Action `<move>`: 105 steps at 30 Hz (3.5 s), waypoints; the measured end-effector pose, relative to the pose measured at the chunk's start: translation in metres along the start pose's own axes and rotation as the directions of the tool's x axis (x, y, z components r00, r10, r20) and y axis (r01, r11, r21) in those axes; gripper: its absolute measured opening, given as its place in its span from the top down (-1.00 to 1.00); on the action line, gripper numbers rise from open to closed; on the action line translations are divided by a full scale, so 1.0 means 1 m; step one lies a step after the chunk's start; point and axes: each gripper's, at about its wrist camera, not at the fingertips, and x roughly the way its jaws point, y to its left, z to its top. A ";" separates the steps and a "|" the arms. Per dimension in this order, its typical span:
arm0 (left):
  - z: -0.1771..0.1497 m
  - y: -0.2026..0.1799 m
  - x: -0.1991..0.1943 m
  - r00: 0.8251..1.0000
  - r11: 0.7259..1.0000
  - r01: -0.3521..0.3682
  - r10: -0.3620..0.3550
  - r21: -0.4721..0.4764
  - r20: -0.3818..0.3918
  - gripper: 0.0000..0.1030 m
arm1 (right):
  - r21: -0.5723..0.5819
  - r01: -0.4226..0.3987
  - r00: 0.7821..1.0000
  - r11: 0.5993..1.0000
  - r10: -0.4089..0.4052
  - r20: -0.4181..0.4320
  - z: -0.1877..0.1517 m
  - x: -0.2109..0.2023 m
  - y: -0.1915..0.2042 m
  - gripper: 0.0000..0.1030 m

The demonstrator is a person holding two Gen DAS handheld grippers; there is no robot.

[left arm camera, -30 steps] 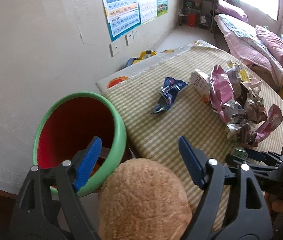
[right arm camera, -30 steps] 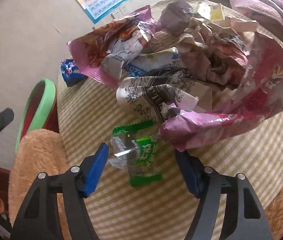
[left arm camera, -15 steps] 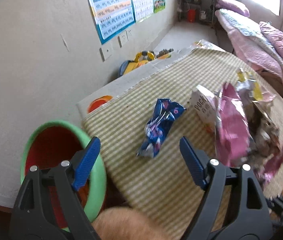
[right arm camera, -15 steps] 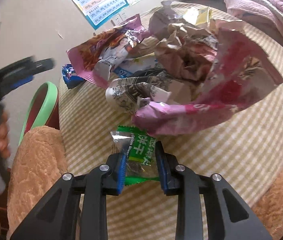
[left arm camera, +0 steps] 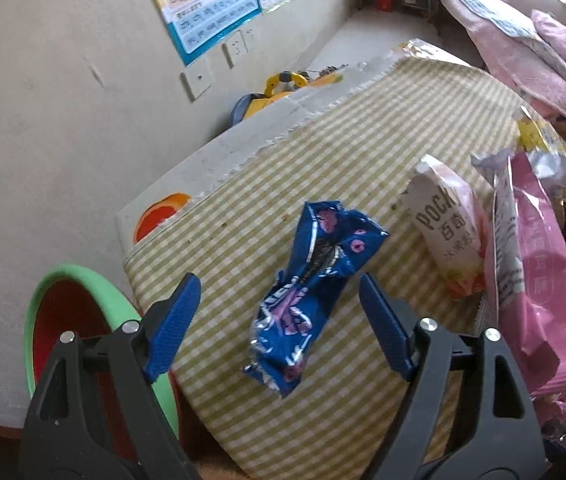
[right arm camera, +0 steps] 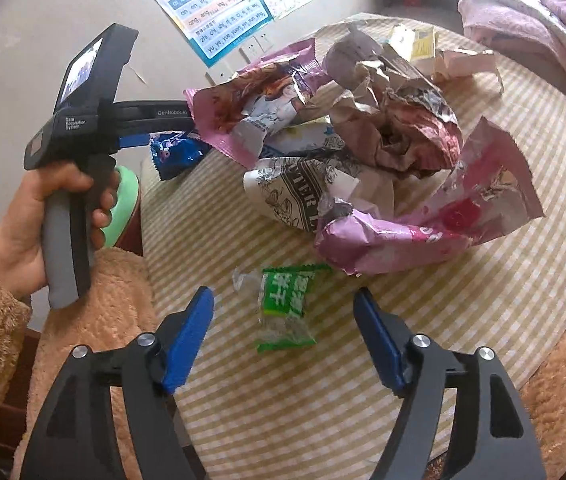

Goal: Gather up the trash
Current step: 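Grasp the blue wrapper with the left gripper while the right gripper grasps a green candy wrapper, then carry the blue wrapper with the left gripper and green wrapper with the right gripper to the bin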

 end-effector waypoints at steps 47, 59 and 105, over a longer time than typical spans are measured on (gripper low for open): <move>-0.094 0.023 -0.093 0.974 0.966 0.226 -0.219 -0.130 0.063 0.67 | 0.082 -0.076 0.997 0.994 0.076 0.007 0.012 0.008 0.005 0.68; -0.093 0.032 -0.119 0.967 0.962 0.243 -0.229 -0.124 0.115 0.67 | 0.005 -0.028 0.991 1.000 0.027 0.134 0.020 -0.044 0.037 0.68; -0.123 0.157 -0.119 0.983 0.945 0.092 -0.036 -0.313 0.180 0.67 | -0.321 0.020 0.988 0.947 0.030 0.151 0.060 -0.030 0.177 0.67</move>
